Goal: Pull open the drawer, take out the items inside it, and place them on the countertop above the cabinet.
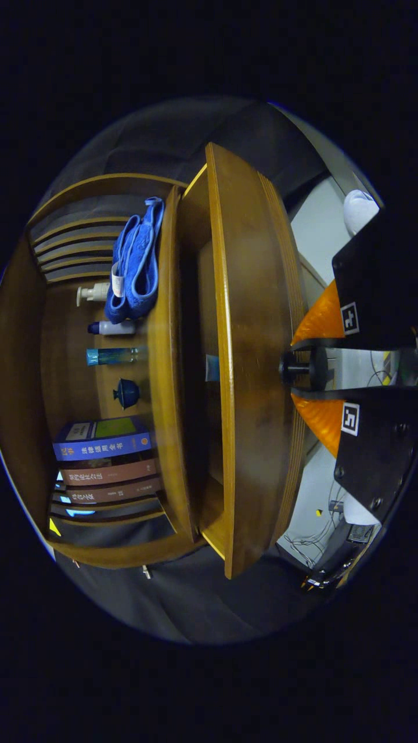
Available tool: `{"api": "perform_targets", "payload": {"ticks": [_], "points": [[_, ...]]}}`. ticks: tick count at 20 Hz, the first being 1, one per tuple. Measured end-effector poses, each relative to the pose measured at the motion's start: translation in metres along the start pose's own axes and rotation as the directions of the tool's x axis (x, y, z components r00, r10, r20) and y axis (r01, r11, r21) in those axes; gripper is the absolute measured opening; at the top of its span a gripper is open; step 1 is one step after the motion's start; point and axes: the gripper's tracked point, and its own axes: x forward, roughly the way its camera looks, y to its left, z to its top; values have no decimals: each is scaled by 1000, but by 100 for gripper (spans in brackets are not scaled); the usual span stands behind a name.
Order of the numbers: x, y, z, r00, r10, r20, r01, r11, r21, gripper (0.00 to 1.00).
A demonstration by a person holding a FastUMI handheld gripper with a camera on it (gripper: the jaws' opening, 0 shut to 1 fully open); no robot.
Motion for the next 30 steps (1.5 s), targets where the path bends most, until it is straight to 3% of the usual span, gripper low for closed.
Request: {"api": "perform_targets", "payload": {"ticks": [11, 21, 23, 29, 30], "points": [[-66, 2, -44, 997, 13, -75, -11, 1000, 23, 27], [-68, -1, -65, 992, -3, -128, 7, 1000, 28, 28], [-70, -1, -63, 991, -4, -132, 9, 999, 36, 39], [-110, -11, -12, 998, -59, 16, 59, 998, 32, 100], [-117, -11, -2, 998, -54, 33, 53, 998, 35, 100]]}}
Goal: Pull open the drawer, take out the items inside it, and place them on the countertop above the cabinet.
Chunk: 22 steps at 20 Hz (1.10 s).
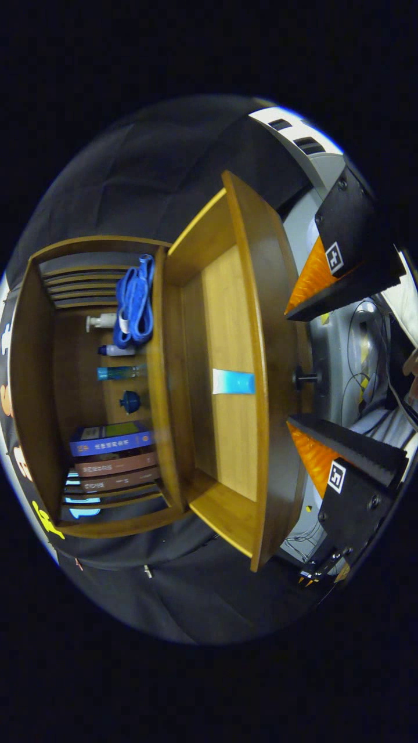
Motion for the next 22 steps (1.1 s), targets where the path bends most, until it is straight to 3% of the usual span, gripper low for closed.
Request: {"api": "perform_targets", "payload": {"ticks": [3, 6, 12, 17, 22], "points": [[-4, 2, 35, 999, 18, 30, -19, 1000, 25, 100], [22, 9, 69, 999, 33, 18, -33, 999, 21, 100], [108, 24, 78, 986, 22, -163, -25, 1000, -18, 100], [171, 34, 44, 928, 21, -372, -33, 999, -27, 100], [195, 31, 15, 853, 0, -521, -16, 1000, -26, 100]]}}
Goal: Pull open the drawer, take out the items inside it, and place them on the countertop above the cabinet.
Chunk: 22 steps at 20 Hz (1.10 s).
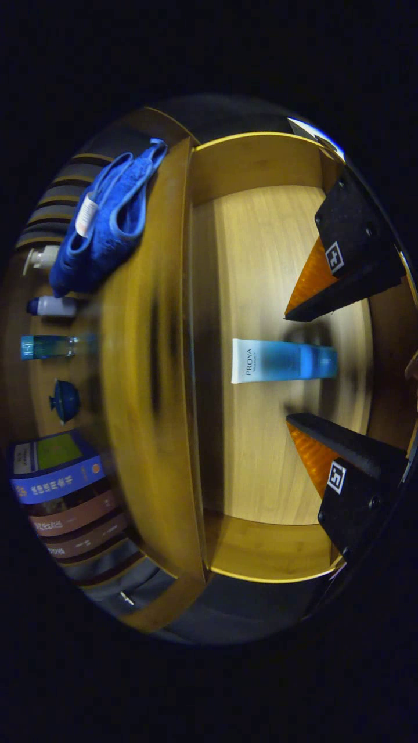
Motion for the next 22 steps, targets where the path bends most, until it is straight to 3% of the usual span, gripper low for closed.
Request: {"api": "perform_targets", "payload": {"ticks": [8, 12, 13, 14, 17, 19, 22], "points": [[23, -11, -11, 992, -42, -123, 44, 999, 14, 96], [21, -11, -10, 989, -59, -137, 53, 998, -44, 75], [1, -10, -5, 990, -62, -128, 57, 997, -48, 69], [34, -11, -11, 990, -54, -133, 47, 997, -54, 64], [26, -9, -8, 992, -48, -119, 39, 996, -78, 47], [24, -9, -7, 993, -42, -113, 32, 995, -90, 39], [20, -11, -11, 993, -40, -111, 32, 996, -78, 39]]}}
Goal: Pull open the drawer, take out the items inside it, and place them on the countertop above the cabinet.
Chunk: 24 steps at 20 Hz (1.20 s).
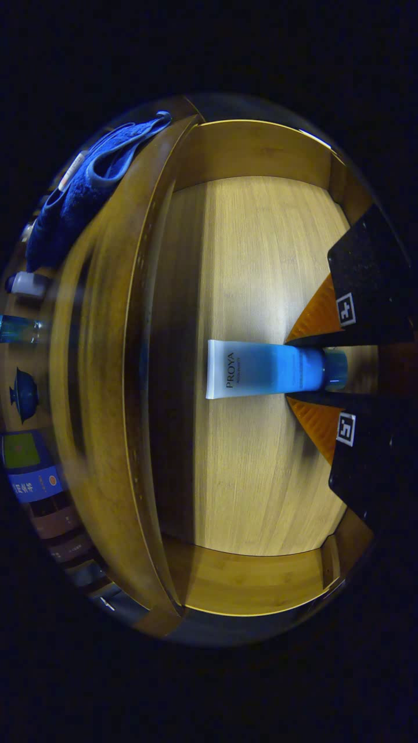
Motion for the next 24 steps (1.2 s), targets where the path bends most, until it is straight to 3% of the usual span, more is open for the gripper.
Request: {"api": "perform_targets", "payload": {"ticks": [8, 12, 16, 24], "points": [[-42, -4, 31, 986, 43, 161, -48, 999, 24, 39], [-92, 1, 67, 943, 76, 324, -83, 997, 8, 39], [-94, -3, 125, 901, 63, 430, -64, 998, -11, 39], [-56, -13, 196, 928, 30, 372, -43, 999, 26, 39]]}}
